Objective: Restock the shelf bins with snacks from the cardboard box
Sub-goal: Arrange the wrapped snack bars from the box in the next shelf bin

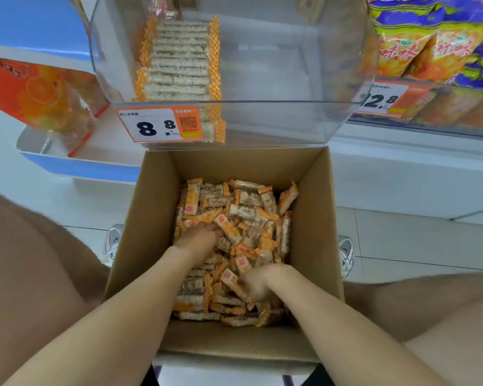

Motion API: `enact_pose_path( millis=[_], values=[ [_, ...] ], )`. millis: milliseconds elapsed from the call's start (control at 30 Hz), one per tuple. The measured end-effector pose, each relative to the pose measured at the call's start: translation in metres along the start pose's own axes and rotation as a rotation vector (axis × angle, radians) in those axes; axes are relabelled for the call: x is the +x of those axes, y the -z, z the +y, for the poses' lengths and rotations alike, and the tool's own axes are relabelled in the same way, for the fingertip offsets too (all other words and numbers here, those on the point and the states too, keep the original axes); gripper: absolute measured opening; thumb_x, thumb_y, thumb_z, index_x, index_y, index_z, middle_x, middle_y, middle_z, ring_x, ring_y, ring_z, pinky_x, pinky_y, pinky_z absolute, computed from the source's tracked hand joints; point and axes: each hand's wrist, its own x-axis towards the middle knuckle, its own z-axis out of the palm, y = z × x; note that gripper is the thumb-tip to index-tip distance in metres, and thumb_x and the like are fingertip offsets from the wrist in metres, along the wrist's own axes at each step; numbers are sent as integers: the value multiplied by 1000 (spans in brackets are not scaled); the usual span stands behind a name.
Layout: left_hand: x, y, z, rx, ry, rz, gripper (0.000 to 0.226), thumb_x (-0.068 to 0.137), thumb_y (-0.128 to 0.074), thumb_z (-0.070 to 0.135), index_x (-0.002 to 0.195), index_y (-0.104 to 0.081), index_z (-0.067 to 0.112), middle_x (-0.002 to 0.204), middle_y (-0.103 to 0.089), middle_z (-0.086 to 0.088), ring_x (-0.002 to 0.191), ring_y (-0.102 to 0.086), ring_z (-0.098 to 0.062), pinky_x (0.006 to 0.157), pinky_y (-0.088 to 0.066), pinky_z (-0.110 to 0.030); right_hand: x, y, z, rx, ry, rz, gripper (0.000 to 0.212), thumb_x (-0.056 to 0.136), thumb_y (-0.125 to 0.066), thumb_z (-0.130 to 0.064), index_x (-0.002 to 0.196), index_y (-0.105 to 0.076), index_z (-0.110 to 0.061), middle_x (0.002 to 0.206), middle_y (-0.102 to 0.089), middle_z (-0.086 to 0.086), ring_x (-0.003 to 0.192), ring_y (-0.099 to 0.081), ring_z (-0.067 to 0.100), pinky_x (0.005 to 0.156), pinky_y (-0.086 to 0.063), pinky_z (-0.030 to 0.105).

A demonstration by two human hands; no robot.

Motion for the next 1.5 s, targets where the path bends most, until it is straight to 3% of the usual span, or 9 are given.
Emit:
enact_pose_path(
  millis=[67, 233, 333, 433, 533, 600, 700, 1067, 1500],
  values=[
    [4, -3, -1, -14, 31, 25, 65, 99, -61, 6, 157, -39, 25, 159, -38, -5, 141, -38, -33, 115, -39, -45, 10, -11, 1, -22, -41, -3, 68, 109, -42, -19, 168, -10, -21, 172, 11, 24, 158, 5, 48, 123, -22, 56],
    [7, -9, 3, -28, 153, 28, 52, 98, -66, 17, 146, -45, 16, 153, -37, -12, 139, -37, -37, 110, -41, -48, 15, -3, 14, 168, 24, 399, 37, 104, -52, -41, 138, -56, -28, 123, -64, 9, 114, -62, 34, 91, -57, 48],
    [5, -9, 7, -101, 164, 66, 49, 95, -68, 11, 137, -45, 20, 136, -53, -8, 127, -47, -35, 101, -47, -47, 3, 7, 19, 330, 88, 498, 18, 106, -52, -25, 124, -51, -27, 102, -66, 6, 77, -63, 26, 64, -55, 40],
    [-3, -7, 6, -292, 168, 80, 37, 91, -69, 8, 114, -50, 30, 113, -62, -1, 96, -60, -25, 80, -58, -45, -9, 12, 20, 556, 77, 596, 59, 100, -60, -14, 143, -25, -33, 75, -57, 7, 58, -52, 25, 51, -38, 38],
    [-11, 8, 2, -614, 195, 169, 34, 86, -70, 1, 92, -61, 33, 110, -63, 3, 95, -62, -19, 78, -60, -44, -21, 18, 22, 783, 19, 770, 92, 88, -69, -8, 160, -15, -30, 102, -70, 10, 74, -65, 26, 57, -48, 36],
    [-19, 29, 0, -773, 153, 216, 32, 83, -74, -4, 87, -71, 27, 104, -68, 2, 91, -67, -17, 76, -62, -40, -33, 25, 25, 894, 17, 855, 70, 87, -69, -6, 153, -46, -12, 123, -69, 11, 93, -69, 27, 72, -60, 37],
    [-37, 66, 2, -977, 23, 266, 25, 80, -86, -2, 91, -76, 18, 106, -72, 4, 91, -72, -11, 75, -61, -27, -49, 31, 29, 1034, 76, 931, 32, 94, -70, -16, 125, -71, -15, 111, -75, 10, 99, -71, 27, 81, -62, 47],
    [-95, 133, 21, -1293, -181, 474, 32, 90, -81, 8, 115, -68, 21, 116, -75, 0, 109, -71, -21, 96, -60, -42, -106, 38, 32, 1492, 308, 1002, 45, 85, -84, -20, 127, -69, -23, 113, -75, 0, 99, -74, 17, 81, -62, 34],
    [-117, 149, 22, -1312, -259, 406, 51, 94, -72, -2, 135, -62, 28, 129, -69, -4, 117, -68, -25, 93, -62, -41, -142, 29, 22, 833, 314, 1281, 45, 82, -86, -44, 124, -72, -35, 109, -72, -24, 101, -65, -10, 85, -51, 13]
  ],
)
